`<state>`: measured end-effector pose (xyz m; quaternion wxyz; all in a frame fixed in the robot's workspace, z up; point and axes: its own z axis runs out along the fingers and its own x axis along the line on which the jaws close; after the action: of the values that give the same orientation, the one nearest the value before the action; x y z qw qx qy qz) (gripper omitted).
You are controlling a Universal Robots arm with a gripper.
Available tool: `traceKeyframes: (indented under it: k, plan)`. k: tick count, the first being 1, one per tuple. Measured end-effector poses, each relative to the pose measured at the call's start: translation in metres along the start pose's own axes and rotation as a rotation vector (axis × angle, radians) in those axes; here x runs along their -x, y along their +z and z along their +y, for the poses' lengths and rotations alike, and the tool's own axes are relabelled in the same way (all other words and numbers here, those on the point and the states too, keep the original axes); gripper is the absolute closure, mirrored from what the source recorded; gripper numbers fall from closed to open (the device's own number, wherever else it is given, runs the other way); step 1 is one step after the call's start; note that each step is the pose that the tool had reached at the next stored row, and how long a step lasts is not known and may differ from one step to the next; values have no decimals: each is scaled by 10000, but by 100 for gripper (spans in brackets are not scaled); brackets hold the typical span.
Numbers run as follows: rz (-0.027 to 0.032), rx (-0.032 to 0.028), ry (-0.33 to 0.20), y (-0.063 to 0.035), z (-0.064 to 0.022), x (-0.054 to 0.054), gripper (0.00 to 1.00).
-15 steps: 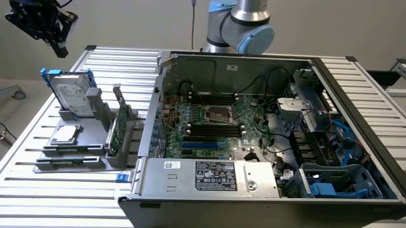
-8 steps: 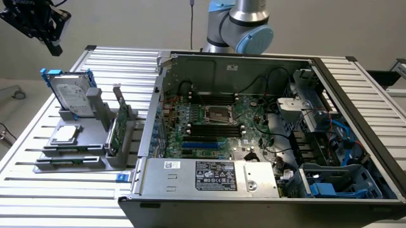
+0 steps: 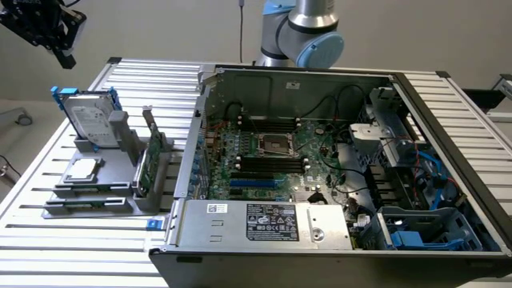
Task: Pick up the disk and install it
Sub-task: 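Reach for the disk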
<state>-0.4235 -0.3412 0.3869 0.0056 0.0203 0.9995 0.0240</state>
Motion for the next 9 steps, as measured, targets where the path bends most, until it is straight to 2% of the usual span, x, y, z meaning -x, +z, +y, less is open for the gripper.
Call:
traceKeyframes:
  k: [9]
  plan:
    - [4, 1, -58, 0, 1, -29, 89]
